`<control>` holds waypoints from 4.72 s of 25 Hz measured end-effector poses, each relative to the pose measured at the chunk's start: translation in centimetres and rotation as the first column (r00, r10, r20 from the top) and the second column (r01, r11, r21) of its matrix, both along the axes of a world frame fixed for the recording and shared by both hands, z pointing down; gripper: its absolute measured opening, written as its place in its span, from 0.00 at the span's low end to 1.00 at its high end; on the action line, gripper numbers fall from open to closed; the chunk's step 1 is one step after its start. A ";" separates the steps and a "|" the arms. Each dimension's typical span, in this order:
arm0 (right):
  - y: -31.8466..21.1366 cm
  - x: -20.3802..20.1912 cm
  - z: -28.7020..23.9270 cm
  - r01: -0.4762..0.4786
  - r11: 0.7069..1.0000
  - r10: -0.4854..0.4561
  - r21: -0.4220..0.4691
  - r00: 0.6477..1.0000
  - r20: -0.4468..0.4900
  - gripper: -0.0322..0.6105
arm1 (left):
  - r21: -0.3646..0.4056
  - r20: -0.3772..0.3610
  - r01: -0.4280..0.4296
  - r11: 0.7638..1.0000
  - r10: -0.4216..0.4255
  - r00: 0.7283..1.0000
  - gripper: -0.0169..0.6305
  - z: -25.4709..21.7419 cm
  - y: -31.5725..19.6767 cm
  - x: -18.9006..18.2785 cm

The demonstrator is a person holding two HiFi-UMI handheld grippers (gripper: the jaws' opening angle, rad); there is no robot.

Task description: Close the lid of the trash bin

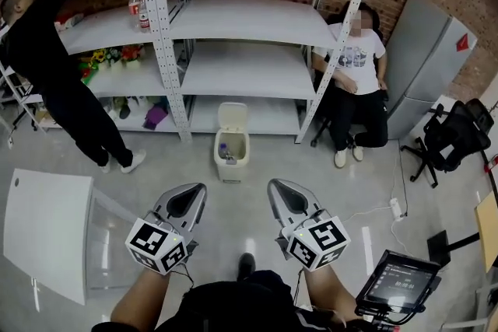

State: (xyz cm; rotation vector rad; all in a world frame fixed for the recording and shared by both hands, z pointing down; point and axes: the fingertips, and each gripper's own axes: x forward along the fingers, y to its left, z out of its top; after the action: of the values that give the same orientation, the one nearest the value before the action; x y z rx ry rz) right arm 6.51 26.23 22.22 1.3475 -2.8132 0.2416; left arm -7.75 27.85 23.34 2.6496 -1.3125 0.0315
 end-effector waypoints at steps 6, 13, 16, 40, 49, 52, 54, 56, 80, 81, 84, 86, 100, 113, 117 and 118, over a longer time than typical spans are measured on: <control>-8.9 2.8 1.2 0.005 0.999 -0.005 -0.038 1.000 -0.006 0.06 | -0.034 0.013 0.044 0.998 -0.044 0.999 0.01 0.2 -7.9 1.9; -18.4 2.8 4.7 -0.010 0.995 0.008 -0.102 1.000 -0.024 0.06 | -0.080 0.003 0.042 0.996 -0.041 0.999 0.01 2.5 -18.0 1.7; -23.4 1.7 6.3 -0.023 0.992 0.018 -0.125 0.999 -0.042 0.06 | -0.090 -0.001 0.035 0.995 -0.035 0.999 0.01 4.1 -23.4 0.6; -60.7 -3.7 30.1 -0.060 0.899 0.006 -0.434 0.992 -0.123 0.06 | -0.427 0.057 -0.010 0.904 0.038 0.998 0.01 28.6 -62.0 -1.6; -63.5 -5.4 43.7 -0.035 0.802 -0.082 -0.596 0.982 -0.169 0.06 | -0.613 0.089 0.010 0.790 0.057 0.994 0.01 43.4 -67.2 0.2; -64.3 -6.1 46.5 -0.040 0.791 -0.096 -0.610 0.978 -0.188 0.06 | -0.645 0.108 0.019 0.764 0.066 0.992 0.01 46.2 -67.3 -0.4; -64.3 -6.1 47.3 -0.043 0.780 -0.098 -0.624 0.977 -0.189 0.06 | -0.663 0.114 0.020 0.748 0.075 0.991 0.01 46.8 -66.8 -0.2; -64.0 -5.8 47.9 -0.046 0.764 -0.099 -0.644 0.977 -0.188 0.06 | -0.680 0.114 0.017 0.733 0.083 0.990 0.01 47.1 -66.0 0.3; -40.6 -5.2 64.5 -0.078 0.518 -0.224 -0.852 0.949 -0.223 0.06 | -0.875 0.058 -0.030 0.484 0.165 0.985 0.01 63.3 -42.6 1.6; -40.3 -5.2 65.5 -0.082 0.513 -0.227 -0.854 0.947 -0.227 0.06 | -0.876 0.060 -0.028 0.481 0.167 0.984 0.01 64.2 -42.4 1.6; -39.4 -5.1 67.5 -0.092 0.498 -0.234 -0.862 0.943 -0.236 0.06 | -0.879 0.080 -0.018 0.477 0.185 0.979 0.01 66.2 -41.5 1.6; -39.0 -5.1 67.9 -0.098 0.490 -0.237 -0.866 0.941 -0.241 0.06 | -0.881 0.093 -0.011 0.473 0.197 0.976 0.01 66.5 -41.1 1.5; -40.1 -4.5 68.5 -0.086 0.497 -0.245 -0.863 0.941 -0.235 0.06 | -0.869 0.105 -0.025 0.494 0.233 0.967 0.01 67.1 -41.3 1.7; -51.3 -6.2 40.7 0.011 0.801 -0.105 -0.599 0.987 -0.122 0.06 | -0.575 -0.018 -0.013 0.818 0.003 1.000 0.01 39.2 -52.1 -1.6; -50.7 -7.4 28.7 0.036 0.867 -0.080 -0.498 0.995 -0.067 0.06 | -0.461 -0.052 -0.044 0.887 0.023 0.998 0.01 27.6 -51.1 -2.4; -50.6 -7.7 26.1 0.043 0.881 -0.078 -0.471 0.995 -0.056 0.06 | -0.420 -0.064 -0.055 0.906 0.031 0.997 0.01 24.8 -51.0 -2.6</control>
State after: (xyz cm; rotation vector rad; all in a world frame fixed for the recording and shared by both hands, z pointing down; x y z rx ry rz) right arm -1.15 -24.40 48.28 1.1249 -2.4942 0.7956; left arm -10.38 -23.16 48.12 2.2903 -1.0827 0.2202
